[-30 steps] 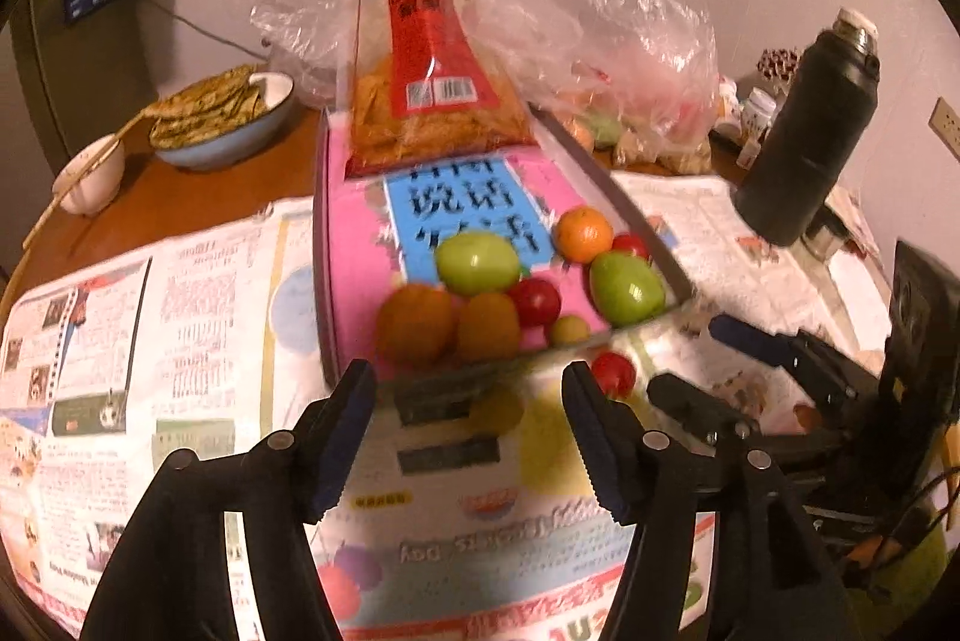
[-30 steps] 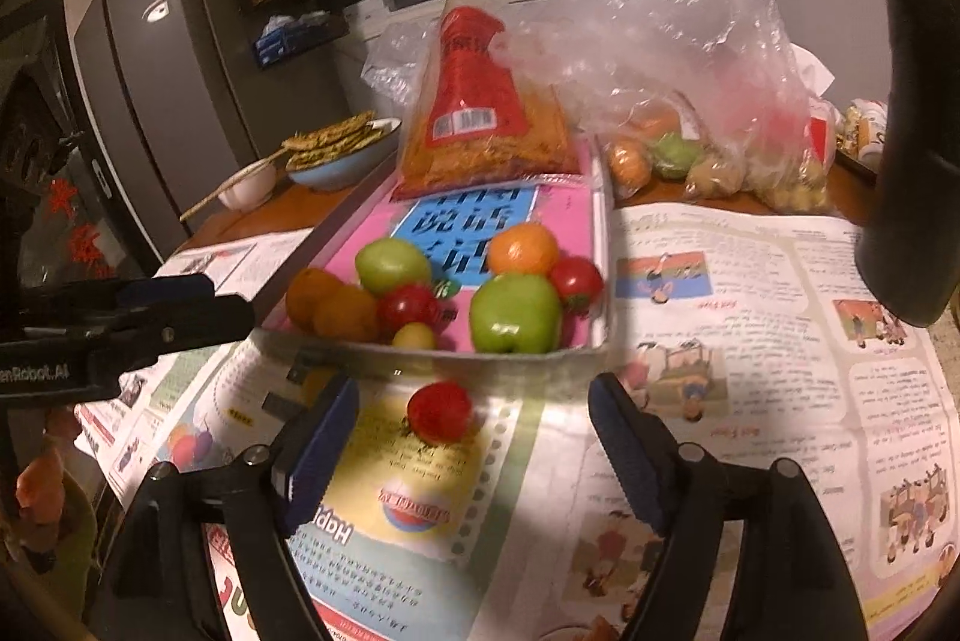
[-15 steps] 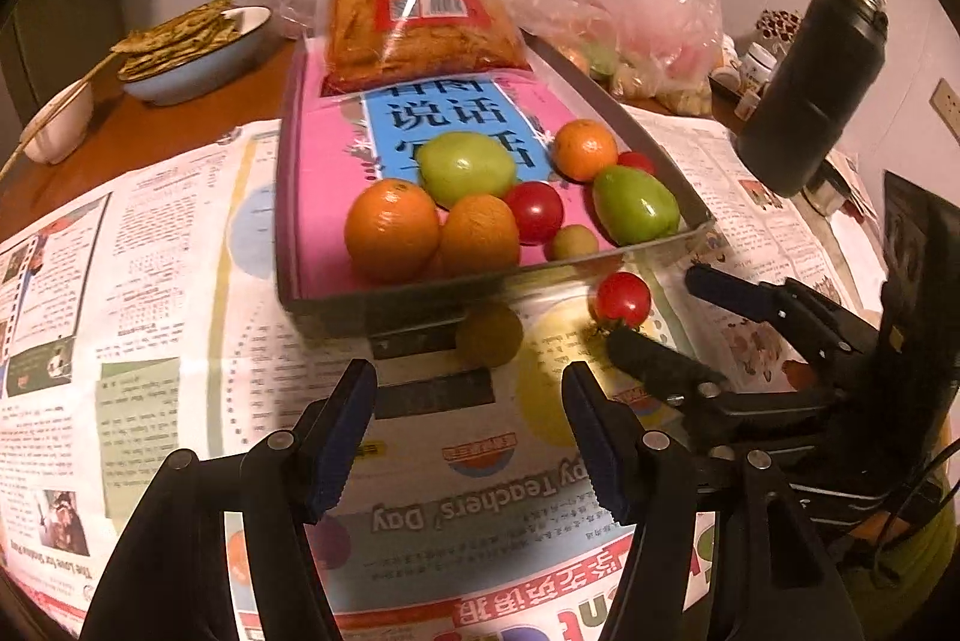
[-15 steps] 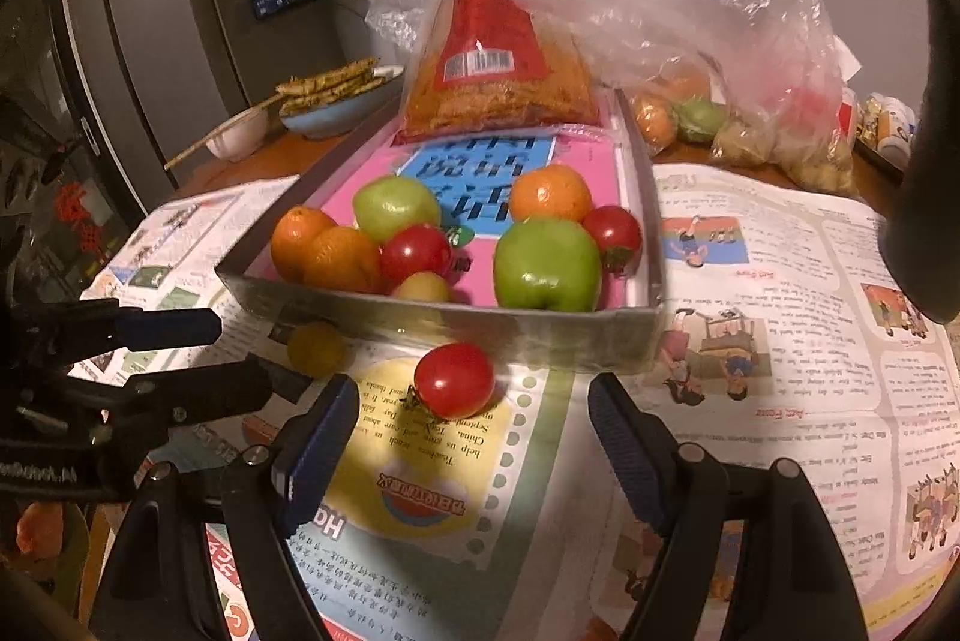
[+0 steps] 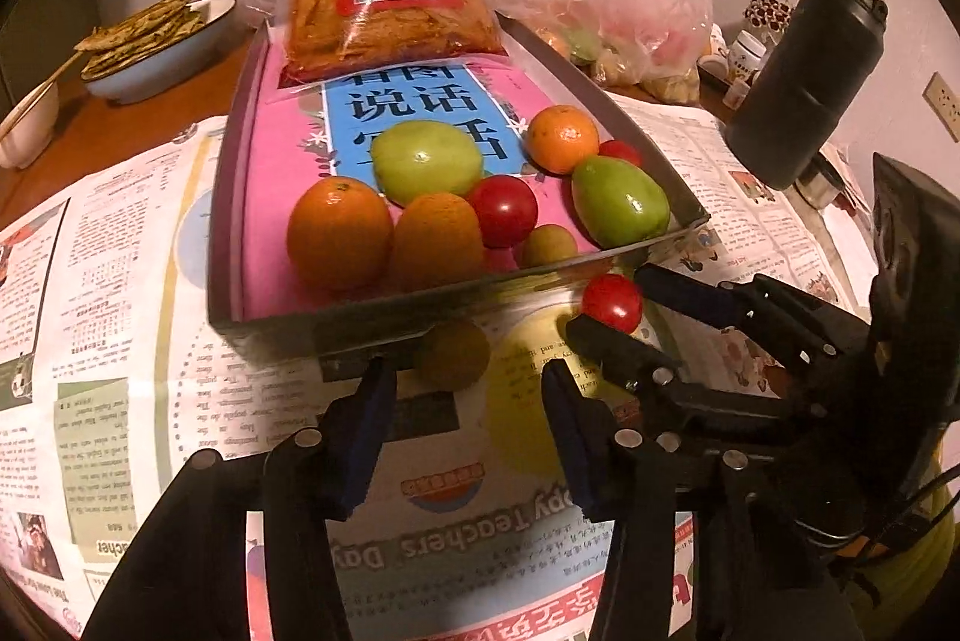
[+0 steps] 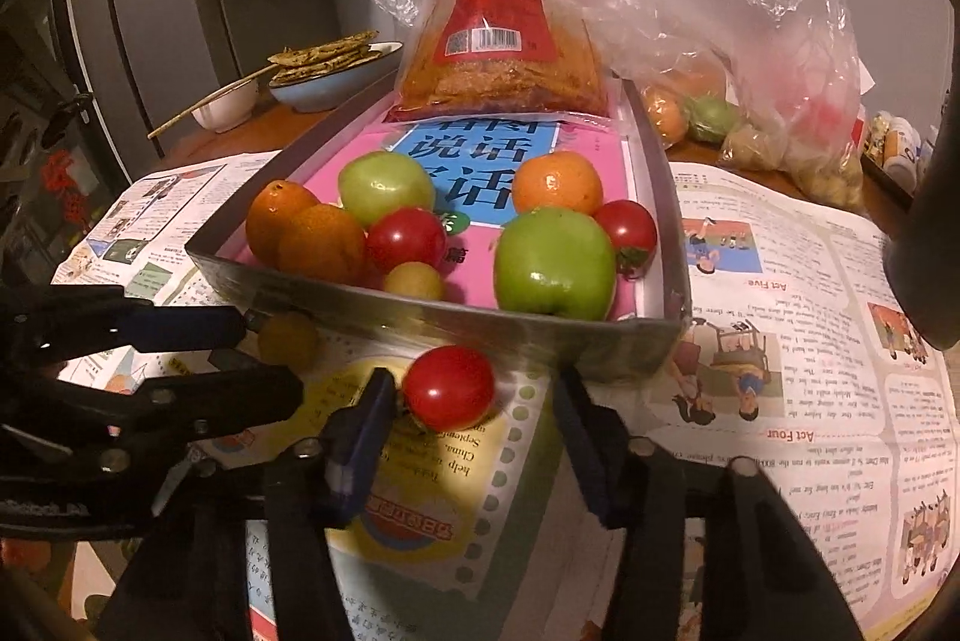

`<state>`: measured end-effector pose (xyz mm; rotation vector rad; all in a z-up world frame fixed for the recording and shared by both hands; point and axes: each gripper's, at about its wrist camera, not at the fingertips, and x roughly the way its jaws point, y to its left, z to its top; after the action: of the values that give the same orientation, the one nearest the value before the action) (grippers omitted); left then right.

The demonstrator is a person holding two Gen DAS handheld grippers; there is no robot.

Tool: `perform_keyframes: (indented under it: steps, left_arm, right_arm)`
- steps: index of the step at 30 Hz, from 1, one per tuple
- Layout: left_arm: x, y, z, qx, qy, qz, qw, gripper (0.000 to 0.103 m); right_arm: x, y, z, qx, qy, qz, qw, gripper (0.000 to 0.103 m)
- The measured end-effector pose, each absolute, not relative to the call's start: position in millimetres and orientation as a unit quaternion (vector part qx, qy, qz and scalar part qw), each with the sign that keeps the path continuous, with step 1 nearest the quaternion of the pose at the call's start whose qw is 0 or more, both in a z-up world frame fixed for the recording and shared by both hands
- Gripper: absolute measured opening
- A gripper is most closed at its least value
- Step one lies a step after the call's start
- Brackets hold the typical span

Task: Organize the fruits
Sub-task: 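Grasp the small kiwi with the left tool while the right tool grasps the cherry tomato, then carry the kiwi onto the book with the left tool while the right tool carries the tomato there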

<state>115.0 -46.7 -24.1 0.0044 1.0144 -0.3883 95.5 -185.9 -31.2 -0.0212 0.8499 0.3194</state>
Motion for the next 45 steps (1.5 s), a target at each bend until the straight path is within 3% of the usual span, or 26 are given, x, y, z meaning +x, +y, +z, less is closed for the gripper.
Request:
perform_keyframes:
  steps: [1, 2, 5, 11, 18, 30, 45]
  left_arm:
    - [116, -48, -25, 0.002, 0.483, -0.185, 0.856, 0.047]
    - [117, -50, -26, 0.002, 0.485, -0.186, 0.855, 0.046]
    - [118, -54, -26, 0.009, 0.484, -0.179, 0.857, 0.044]
    - [124, -59, -32, 0.011, 0.491, -0.170, 0.854, 0.029]
    - [120, -56, -26, 0.015, 0.481, -0.172, 0.860, 0.029]
    - [113, -20, 31, -0.003, 0.423, -0.147, 0.894, 0.029]
    - [148, -43, 30, 0.003, 0.423, -0.158, 0.892, 0.029]
  right_arm:
    - [95, -187, -31, -0.006, 0.409, 0.159, 0.898, 0.035]
    - [95, -188, -31, -0.004, 0.407, 0.162, 0.899, 0.032]
    - [94, -187, -30, -0.005, 0.404, 0.166, 0.899, 0.032]
    - [84, -196, -20, 0.011, 0.390, 0.176, 0.904, 0.032]
    - [79, -218, -1, 0.043, 0.370, 0.171, 0.912, 0.032]
    - [87, -233, 23, 0.052, 0.341, 0.161, 0.925, 0.032]
    - [108, -247, 28, 0.054, 0.328, 0.143, 0.932, 0.032]
